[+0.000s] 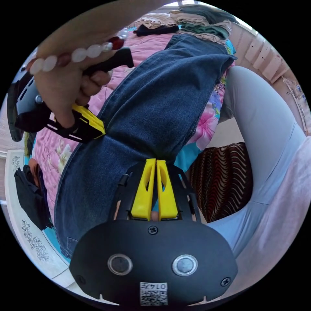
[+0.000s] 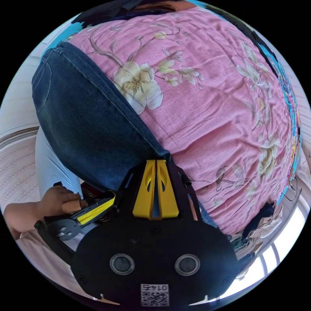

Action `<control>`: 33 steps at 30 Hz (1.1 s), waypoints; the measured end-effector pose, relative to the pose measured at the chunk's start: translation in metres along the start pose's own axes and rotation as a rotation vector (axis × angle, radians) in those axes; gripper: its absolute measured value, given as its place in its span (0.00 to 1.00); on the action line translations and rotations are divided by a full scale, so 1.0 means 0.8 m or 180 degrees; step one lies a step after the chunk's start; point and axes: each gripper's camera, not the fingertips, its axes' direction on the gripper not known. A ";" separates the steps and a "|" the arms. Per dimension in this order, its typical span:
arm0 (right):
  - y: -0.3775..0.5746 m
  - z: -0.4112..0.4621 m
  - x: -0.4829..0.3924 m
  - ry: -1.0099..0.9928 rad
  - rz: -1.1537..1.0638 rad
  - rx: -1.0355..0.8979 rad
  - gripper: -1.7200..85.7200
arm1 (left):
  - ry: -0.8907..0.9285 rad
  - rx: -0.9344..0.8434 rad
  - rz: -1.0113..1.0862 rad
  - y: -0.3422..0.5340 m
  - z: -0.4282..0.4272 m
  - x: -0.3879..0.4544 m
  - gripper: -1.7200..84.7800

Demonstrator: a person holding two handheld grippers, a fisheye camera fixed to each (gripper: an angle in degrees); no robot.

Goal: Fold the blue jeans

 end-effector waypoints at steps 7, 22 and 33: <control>0.238 0.035 0.087 -0.0858 0.0613 0.1392 0.01 | 0.0681 0.0330 -0.0284 -0.034 -0.046 -0.017 0.01; 0.910 0.271 0.256 -0.0510 0.3916 0.2656 0.17 | 0.1002 0.1343 0.0133 -0.281 -0.134 -0.008 0.13; 0.984 0.367 0.302 -0.1385 0.3568 0.2827 0.08 | 0.0932 0.0848 0.0592 -0.490 -0.075 0.060 0.17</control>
